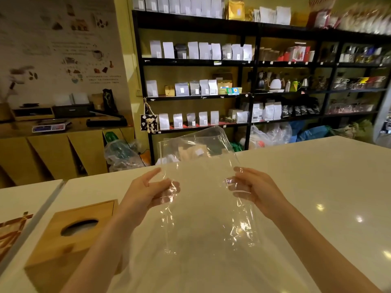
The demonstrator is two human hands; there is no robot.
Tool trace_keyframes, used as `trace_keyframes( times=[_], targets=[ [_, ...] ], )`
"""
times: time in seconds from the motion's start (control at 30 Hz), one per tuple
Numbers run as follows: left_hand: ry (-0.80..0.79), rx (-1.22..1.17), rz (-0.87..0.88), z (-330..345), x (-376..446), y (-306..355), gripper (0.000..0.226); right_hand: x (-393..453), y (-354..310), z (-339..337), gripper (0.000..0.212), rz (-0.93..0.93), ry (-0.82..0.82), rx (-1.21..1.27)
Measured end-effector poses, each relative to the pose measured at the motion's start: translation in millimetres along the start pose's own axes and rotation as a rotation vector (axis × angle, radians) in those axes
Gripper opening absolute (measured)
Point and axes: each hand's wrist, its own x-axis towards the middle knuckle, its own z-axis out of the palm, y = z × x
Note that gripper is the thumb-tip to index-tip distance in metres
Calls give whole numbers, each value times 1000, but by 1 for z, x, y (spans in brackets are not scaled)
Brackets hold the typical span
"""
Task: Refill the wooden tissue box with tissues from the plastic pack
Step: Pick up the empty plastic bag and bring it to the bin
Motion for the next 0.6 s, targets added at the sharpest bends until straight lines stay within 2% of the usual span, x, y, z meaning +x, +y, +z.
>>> trace_keyframes(
  times=[0.13, 0.33, 0.47, 0.53, 0.6],
  targets=[
    [48, -5, 43, 1, -1, 0, 68, -2, 5, -3, 33, -104, -62, -46],
    [108, 132, 102, 1, -12, 7, 36, 2, 14, -12, 24, -148, -207, -215],
    [158, 340, 89, -2, -29, 6, 23, 3, 15, -17, 42, -158, -338, -336],
    [163, 482, 53, -4, -42, 4, 31, 0, 13, -14, 46, -166, -357, -449],
    [176, 660, 39, -4, -57, -1, 42, -6, 13, -9, 38, -246, -314, -669]
  ],
)
